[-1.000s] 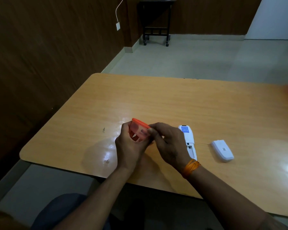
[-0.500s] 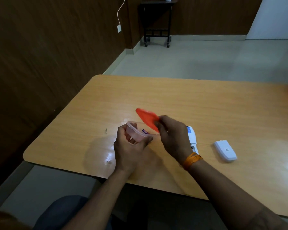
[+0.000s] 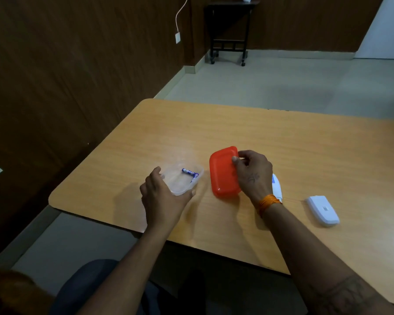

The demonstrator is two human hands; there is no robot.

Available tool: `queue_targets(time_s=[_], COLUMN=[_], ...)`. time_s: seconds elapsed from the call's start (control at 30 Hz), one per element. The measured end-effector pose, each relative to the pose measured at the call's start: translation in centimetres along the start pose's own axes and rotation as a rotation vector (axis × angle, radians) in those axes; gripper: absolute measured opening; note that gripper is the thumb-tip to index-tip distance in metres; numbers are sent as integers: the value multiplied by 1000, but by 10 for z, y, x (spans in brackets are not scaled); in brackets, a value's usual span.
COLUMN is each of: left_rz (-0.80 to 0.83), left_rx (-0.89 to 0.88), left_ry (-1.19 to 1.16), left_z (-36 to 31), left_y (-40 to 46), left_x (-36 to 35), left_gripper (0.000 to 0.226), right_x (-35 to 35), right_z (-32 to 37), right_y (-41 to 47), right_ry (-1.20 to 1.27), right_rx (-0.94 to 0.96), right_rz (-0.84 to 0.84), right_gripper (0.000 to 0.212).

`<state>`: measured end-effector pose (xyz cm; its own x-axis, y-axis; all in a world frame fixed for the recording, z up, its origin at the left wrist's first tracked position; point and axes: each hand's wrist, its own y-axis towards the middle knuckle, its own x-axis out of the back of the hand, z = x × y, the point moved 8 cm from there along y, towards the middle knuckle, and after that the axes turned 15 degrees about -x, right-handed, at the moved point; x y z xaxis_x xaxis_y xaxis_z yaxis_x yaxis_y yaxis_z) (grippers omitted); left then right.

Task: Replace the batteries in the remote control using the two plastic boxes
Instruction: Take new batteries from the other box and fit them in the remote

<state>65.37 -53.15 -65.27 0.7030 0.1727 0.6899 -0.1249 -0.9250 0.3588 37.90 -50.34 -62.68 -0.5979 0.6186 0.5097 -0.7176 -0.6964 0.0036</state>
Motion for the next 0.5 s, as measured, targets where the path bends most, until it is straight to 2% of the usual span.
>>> queue_targets(time_s=[0.1,0.27,0.4,0.5], left_rz=[99,183,278,417], left_rx=[32,42,57,17], left_ry=[144,172,175,237], left_z=[2,0,-1,6], left_y=[0,-2,0,8], left_x=[0,-1,3,11], left_gripper=[118,126,134,143], right_x=[-12,-17,-20,-20], right_z=[-4,-3,2,11], right_y=[0,-2,-10,-22], right_ry=[-125,-244,-328,-362], right_rx=[-16,20,116,226], right_rz=[50,51,31,1], right_gripper=[36,41,40,37])
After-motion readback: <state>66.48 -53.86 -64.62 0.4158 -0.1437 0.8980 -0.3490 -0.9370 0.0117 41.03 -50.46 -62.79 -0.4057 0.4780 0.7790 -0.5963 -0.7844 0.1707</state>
